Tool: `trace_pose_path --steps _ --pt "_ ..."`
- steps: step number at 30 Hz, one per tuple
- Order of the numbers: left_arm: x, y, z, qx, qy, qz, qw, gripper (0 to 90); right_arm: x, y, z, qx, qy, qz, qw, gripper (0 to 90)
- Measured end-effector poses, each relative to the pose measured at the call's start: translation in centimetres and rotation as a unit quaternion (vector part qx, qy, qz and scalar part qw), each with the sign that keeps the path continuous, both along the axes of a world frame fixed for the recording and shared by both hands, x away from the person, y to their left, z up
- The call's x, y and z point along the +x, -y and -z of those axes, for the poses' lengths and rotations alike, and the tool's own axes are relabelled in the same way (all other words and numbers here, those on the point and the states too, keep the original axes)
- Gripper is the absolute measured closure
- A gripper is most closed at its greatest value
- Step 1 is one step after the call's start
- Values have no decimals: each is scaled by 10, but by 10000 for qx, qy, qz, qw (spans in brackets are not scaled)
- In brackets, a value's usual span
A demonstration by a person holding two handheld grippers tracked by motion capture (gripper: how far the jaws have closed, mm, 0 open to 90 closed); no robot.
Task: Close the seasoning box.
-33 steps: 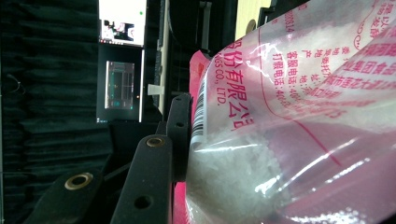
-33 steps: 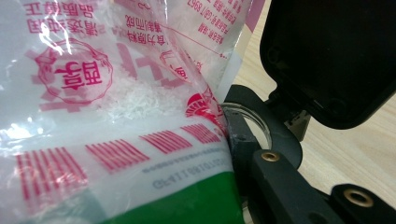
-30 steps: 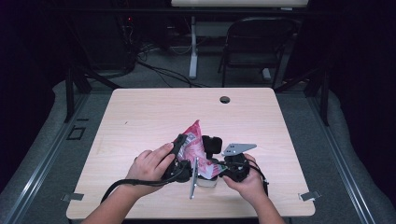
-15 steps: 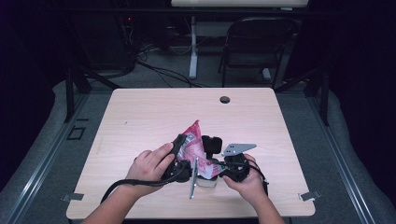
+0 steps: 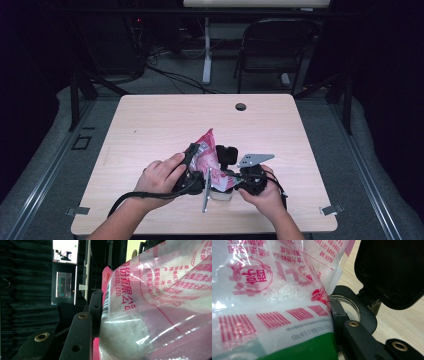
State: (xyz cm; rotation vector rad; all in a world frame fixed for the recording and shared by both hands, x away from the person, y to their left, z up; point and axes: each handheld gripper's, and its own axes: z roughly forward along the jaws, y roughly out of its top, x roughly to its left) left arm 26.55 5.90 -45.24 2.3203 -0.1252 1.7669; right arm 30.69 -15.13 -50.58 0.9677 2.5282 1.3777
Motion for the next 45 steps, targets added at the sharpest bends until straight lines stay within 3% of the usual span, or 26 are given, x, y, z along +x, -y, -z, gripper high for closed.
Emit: trace_pose_path --steps 45 --pt "2 -11 2 -163 -86 -145 9997 705 -1 -1 -5 40 190 76 9998 891"
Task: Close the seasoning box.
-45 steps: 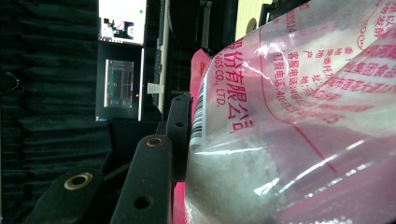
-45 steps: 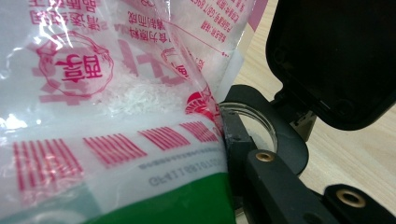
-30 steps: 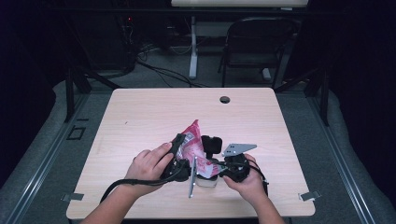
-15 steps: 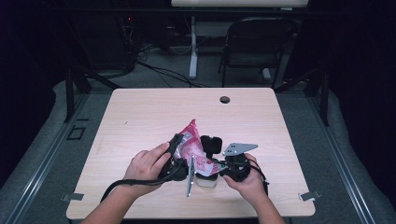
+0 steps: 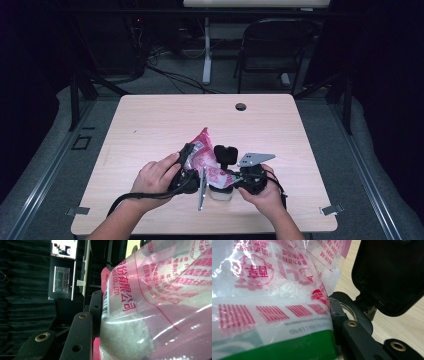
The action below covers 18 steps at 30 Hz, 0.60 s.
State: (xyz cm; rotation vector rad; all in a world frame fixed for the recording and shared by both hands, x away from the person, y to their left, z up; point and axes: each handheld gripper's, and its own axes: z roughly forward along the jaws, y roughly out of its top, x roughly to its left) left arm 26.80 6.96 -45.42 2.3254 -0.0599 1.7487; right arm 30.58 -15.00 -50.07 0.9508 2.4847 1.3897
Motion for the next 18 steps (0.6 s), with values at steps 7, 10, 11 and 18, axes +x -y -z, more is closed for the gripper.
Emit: trace_pose_path --steps 7,10,11,18 --pt "0 -1 0 -47 12 -1 10000 704 0 -1 0 -19 0 -28 10000 891" --pt "0 -1 -1 -73 -12 -11 10000 704 0 -1 -1 13 6 -20 10000 892" --pt "0 -1 -1 -74 -11 -13 10000 704 0 -1 -1 6 12 -20 10000 892" --pt "0 -3 2 -121 -2 -30 9999 703 -1 -2 -1 4 31 -10 10000 893"
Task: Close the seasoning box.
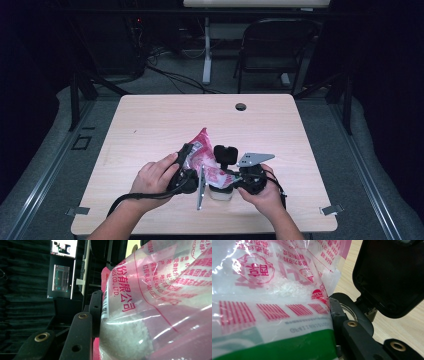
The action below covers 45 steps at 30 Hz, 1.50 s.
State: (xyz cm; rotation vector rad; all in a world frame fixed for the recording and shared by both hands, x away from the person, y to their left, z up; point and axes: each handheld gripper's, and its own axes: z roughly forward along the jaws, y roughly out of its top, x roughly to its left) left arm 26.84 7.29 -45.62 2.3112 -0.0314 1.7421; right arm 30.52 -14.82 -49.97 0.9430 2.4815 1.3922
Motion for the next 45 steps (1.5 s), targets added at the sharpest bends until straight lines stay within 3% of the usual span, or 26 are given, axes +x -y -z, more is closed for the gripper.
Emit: trace_pose_path --steps 10,31,36,40,45 --pt "2 -6 5 -180 -153 -75 9997 702 -1 1 -2 -19 92 37 9999 896" --pt "2 -14 15 -330 -311 -116 9989 704 -1 0 -2 -4 134 54 9999 897" --pt "1 -18 19 -438 -436 -168 9979 705 0 -2 -2 -32 135 42 9999 897" --pt "1 -22 21 -696 -604 -173 9956 706 0 -3 -1 -47 139 31 9999 897" --pt "-1 -25 26 -743 -691 -220 9946 705 0 -4 -1 -70 146 29 9999 897"
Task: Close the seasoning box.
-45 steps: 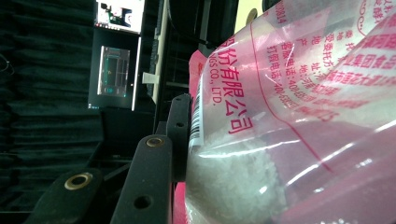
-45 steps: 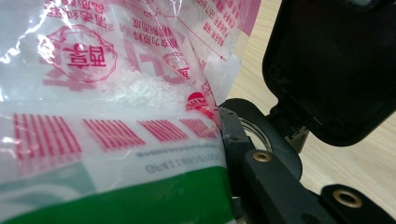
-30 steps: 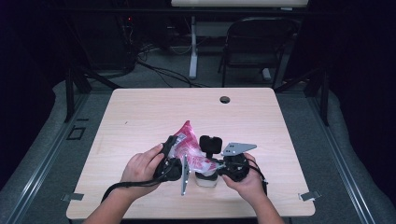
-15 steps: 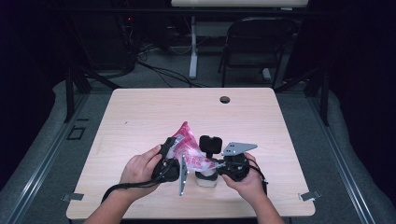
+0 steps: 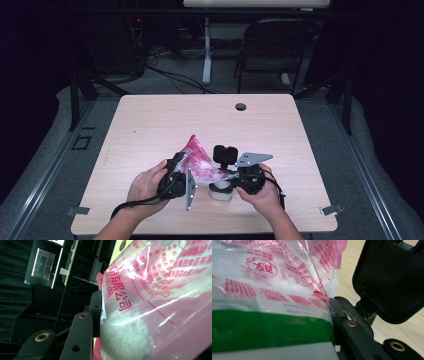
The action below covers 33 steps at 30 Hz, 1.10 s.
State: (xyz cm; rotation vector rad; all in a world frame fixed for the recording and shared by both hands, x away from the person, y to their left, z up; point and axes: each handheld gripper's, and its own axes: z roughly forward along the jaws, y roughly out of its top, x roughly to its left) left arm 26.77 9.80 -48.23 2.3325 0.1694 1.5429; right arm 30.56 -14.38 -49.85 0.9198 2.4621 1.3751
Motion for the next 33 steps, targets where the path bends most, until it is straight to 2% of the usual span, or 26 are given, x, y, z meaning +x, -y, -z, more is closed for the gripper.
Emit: trace_pose_path --steps 14,33 --pt "-1 -3 13 -25 -175 -62 9998 683 0 -1 -2 29 87 83 9999 898" --pt "-3 -12 27 -345 -534 -140 9979 666 0 -8 -6 66 149 40 9999 897"
